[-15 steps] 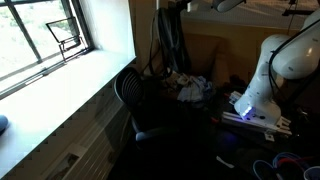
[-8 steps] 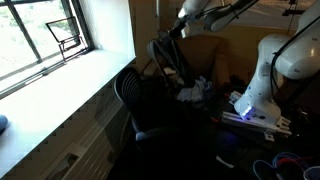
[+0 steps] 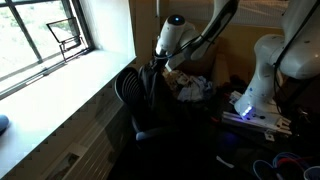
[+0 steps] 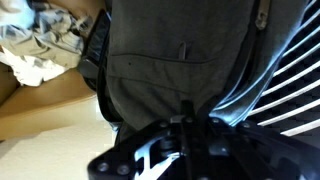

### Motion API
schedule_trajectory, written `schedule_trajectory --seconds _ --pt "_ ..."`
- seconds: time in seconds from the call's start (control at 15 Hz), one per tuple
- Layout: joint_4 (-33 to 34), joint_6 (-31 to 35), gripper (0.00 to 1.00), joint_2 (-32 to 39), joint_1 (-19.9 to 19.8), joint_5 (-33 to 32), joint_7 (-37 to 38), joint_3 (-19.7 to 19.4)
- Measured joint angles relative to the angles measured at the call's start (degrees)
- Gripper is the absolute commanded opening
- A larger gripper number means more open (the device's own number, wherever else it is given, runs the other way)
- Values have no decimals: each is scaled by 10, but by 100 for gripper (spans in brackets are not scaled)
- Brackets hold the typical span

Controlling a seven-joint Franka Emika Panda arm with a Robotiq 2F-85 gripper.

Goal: Remove the grey backpack from the sofa and place it on the chair

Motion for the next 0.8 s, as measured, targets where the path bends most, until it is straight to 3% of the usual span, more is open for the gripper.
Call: schedule_trajectory --seconds 0.2,0.33,0.53,0.67,0.73,0.8 --pt "82 106 1 116 8 -95 66 -30" --pt "140 182 1 191 38 -138 116 -84" --pt "207 288 5 304 99 -113 153 -169" --pt "230 310 5 357 111 -86 155 -181" --pt "237 311 30 370 113 -81 157 -182" --pt "241 311 32 376 114 -80 158 -182"
